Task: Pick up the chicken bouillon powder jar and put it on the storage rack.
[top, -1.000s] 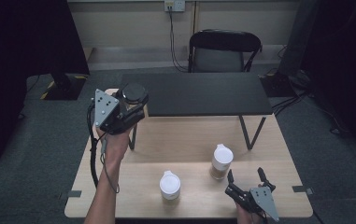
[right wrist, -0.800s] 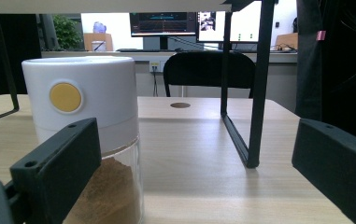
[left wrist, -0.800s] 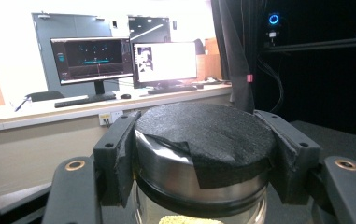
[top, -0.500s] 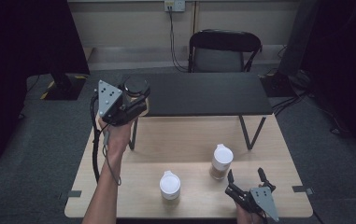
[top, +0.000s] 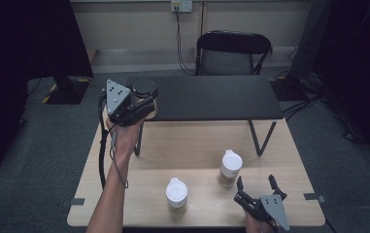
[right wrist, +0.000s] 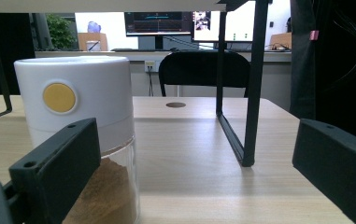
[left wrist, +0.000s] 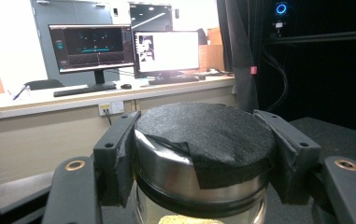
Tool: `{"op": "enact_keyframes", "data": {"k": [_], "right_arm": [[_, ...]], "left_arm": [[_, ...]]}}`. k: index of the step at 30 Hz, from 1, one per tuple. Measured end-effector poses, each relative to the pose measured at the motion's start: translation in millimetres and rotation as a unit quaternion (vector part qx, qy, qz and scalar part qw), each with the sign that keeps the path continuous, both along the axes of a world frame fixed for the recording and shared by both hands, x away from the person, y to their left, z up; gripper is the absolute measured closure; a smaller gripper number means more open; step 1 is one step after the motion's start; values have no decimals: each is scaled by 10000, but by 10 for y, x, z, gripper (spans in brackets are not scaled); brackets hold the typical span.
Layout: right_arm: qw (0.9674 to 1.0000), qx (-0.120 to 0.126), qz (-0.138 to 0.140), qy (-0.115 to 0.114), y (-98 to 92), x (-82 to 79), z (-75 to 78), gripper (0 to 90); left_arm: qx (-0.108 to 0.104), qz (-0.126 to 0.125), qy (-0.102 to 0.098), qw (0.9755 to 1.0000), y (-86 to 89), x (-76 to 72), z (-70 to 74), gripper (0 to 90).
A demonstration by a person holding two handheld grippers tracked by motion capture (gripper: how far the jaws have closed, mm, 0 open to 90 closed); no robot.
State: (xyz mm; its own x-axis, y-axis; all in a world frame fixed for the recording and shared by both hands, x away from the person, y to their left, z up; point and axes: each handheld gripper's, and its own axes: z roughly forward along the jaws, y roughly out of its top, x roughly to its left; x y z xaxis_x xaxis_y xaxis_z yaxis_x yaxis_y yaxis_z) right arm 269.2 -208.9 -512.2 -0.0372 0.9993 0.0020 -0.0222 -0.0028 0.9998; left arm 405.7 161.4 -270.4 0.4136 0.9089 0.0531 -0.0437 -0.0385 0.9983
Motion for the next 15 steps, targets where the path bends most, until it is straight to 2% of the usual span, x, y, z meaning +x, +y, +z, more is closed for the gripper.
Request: {"op": "enact_keyframes", "data": {"k": [8,15], "right_arm": [[10000,0,2,0,0,0,0,0],[10000,-3,17,-2,0,-1,0,1]], "left_arm": [[57,50,151,9999,-23,98,-52,350],[52,87,182,9998,-33,154,-73,350]]}}
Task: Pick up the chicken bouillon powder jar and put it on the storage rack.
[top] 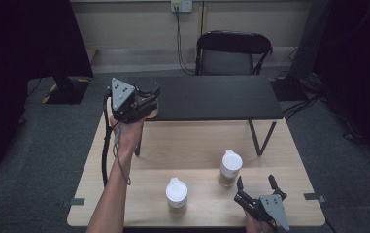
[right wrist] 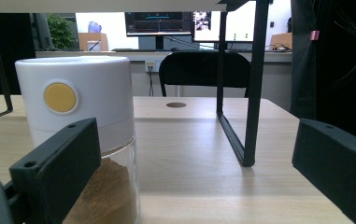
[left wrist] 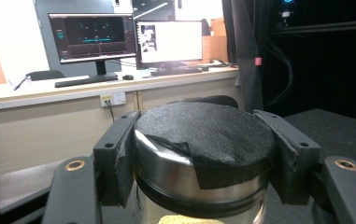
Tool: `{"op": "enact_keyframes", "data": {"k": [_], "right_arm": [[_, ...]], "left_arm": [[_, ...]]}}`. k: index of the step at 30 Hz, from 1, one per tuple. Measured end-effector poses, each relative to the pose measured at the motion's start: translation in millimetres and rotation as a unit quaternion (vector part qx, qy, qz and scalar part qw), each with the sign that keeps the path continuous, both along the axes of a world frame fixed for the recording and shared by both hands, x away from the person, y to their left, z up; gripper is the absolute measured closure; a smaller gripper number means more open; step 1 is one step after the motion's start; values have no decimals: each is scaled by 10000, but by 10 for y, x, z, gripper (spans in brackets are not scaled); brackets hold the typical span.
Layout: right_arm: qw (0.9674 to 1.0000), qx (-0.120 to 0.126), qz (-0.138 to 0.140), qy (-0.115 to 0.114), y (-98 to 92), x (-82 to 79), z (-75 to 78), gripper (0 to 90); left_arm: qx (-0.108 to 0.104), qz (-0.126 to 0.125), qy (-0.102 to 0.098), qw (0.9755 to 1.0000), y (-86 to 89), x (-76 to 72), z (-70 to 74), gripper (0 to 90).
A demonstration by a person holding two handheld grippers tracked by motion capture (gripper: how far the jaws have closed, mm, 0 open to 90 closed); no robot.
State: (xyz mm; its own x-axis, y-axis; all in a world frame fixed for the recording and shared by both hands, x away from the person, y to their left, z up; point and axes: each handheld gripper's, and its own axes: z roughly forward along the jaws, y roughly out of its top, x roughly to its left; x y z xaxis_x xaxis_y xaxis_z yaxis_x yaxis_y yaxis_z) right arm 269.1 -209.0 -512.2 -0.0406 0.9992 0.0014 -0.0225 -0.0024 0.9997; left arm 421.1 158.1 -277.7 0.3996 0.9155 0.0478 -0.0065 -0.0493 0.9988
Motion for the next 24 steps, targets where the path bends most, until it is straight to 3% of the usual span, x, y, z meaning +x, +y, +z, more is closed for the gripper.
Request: {"op": "enact_keyframes", "data": {"k": [2,8,15,20,24], "right_arm": [[10000,2,7,2,0,-1,0,1],[10000,1,38,2,-2,-1,0,5],[10000,2,62,3,-3,-2,0,6],[10000,3,57,5,-3,-2,0,6],[10000,3,58,4,-3,-2,0,6]], "left_arm": [[-123,-57,52,9999,1,32,-10,350],[-158,-62,79,9998,-32,92,-34,349],[-74,-92,210,9997,-89,147,-82,350],[-38,-25,123,9999,-129,152,-99,348],[-135,-47,204,9997,-104,166,-96,348]]}}
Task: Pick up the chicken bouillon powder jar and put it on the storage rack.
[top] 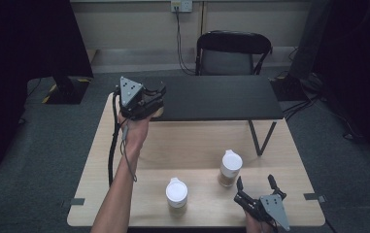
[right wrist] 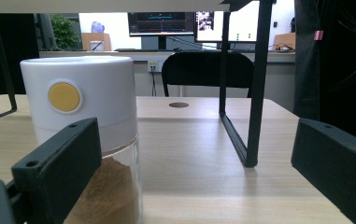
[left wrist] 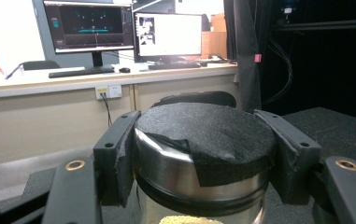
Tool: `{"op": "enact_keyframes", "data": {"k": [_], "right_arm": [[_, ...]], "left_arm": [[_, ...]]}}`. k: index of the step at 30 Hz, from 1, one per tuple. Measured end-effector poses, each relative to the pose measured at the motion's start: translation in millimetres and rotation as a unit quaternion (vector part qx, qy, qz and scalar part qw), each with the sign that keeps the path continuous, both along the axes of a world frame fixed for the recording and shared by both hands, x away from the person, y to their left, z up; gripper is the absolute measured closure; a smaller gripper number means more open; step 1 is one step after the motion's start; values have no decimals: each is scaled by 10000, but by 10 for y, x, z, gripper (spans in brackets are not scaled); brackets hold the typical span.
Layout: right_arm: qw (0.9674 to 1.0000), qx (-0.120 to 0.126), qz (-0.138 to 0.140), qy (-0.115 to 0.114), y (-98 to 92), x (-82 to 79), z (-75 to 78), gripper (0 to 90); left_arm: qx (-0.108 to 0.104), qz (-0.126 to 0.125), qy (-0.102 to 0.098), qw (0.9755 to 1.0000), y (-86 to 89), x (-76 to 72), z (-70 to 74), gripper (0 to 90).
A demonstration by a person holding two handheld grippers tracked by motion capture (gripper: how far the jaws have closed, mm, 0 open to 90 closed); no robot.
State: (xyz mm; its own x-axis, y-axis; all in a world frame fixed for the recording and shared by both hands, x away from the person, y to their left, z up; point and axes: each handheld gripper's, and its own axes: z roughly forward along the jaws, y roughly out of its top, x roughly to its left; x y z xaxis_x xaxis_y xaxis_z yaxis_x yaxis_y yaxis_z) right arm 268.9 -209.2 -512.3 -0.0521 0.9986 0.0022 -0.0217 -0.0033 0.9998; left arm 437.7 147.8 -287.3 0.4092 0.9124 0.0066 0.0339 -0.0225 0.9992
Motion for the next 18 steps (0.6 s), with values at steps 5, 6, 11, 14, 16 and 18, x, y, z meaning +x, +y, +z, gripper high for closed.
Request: {"op": "enact_keyframes", "data": {"k": [5,6,11,14,16,18], "right_arm": [[10000,-1,0,-2,0,0,0,6],[10000,-1,0,-2,0,0,0,6],[10000,1,-5,0,0,0,0,6],[10000,1,-5,-1,1,0,0,6],[10000,2,-5,0,0,0,0,6],[10000,1,-5,-1,0,0,0,6]], "left_arm": [[-46,14,-19,10000,-4,10,-9,348],[-39,10,-24,10000,-5,10,-9,347],[-76,26,0,10000,2,13,-10,347],[-83,19,7,10000,10,13,-12,346],[-122,31,36,9999,18,17,-11,346],[-152,30,51,9999,23,21,-11,344]]}}
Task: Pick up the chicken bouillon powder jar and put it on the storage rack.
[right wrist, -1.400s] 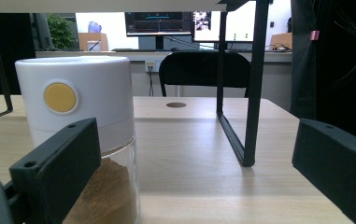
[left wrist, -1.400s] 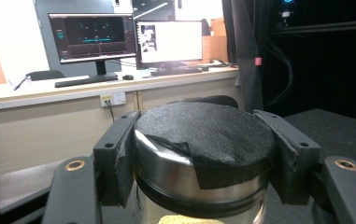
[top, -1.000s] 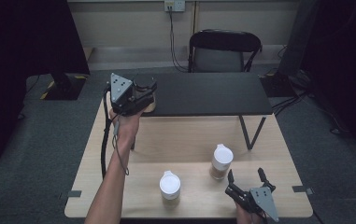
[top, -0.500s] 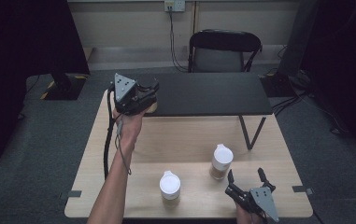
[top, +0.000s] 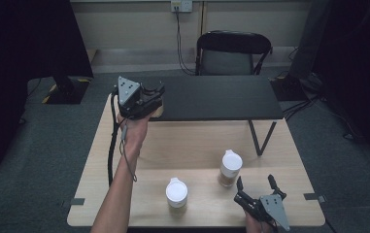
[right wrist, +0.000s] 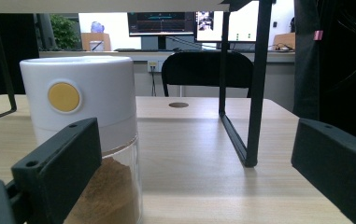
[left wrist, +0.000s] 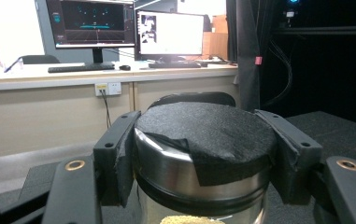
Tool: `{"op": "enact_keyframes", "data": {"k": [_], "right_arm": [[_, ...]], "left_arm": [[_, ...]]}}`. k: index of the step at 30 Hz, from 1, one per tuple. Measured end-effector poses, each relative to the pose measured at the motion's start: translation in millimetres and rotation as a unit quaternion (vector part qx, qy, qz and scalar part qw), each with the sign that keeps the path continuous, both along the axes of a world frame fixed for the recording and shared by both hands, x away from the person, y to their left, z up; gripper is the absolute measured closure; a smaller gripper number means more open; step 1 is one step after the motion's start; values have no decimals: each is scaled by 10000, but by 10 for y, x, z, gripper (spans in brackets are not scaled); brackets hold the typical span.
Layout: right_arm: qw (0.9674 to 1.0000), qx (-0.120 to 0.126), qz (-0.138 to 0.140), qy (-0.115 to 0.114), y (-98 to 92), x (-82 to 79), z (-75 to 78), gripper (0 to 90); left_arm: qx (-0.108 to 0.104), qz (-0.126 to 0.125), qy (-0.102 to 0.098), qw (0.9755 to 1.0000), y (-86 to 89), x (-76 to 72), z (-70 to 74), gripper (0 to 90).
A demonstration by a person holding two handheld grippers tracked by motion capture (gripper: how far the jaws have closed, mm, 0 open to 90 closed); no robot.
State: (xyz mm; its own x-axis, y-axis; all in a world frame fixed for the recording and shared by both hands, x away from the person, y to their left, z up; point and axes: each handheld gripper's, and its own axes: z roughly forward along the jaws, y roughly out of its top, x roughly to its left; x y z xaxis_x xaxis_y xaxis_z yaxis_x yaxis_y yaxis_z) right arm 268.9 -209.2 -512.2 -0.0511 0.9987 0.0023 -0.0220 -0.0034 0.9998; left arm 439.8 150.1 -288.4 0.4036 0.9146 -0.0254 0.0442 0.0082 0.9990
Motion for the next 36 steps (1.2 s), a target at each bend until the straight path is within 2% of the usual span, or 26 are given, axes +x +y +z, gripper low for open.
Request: {"op": "enact_keyframes", "data": {"k": [9,13,16,19,22,28,30,32,36], "right_arm": [[10000,0,0,1,0,0,0,6],[10000,1,2,3,0,0,0,6],[10000,0,4,0,0,0,0,6],[10000,0,7,0,0,0,0,6],[10000,-1,9,0,-1,0,0,6],[10000,0,13,0,-1,0,0,6],[10000,0,13,1,-1,0,0,6],[10000,-1,17,-1,-1,0,0,6],[10000,-1,22,-1,-1,0,0,6]], "left_arm": [[-3,-8,24,10000,0,5,8,343],[59,63,-17,10000,-20,0,13,336],[-5,51,-33,10000,-19,2,28,317],[63,17,-22,10000,-25,6,29,305],[20,-12,33,10000,-20,23,20,259],[28,17,-37,10000,-4,12,31,217],[-69,-32,-2,10000,6,18,32,182],[-81,-42,-22,10000,0,18,31,156],[-107,64,13,9999,-15,26,25,55]]}}
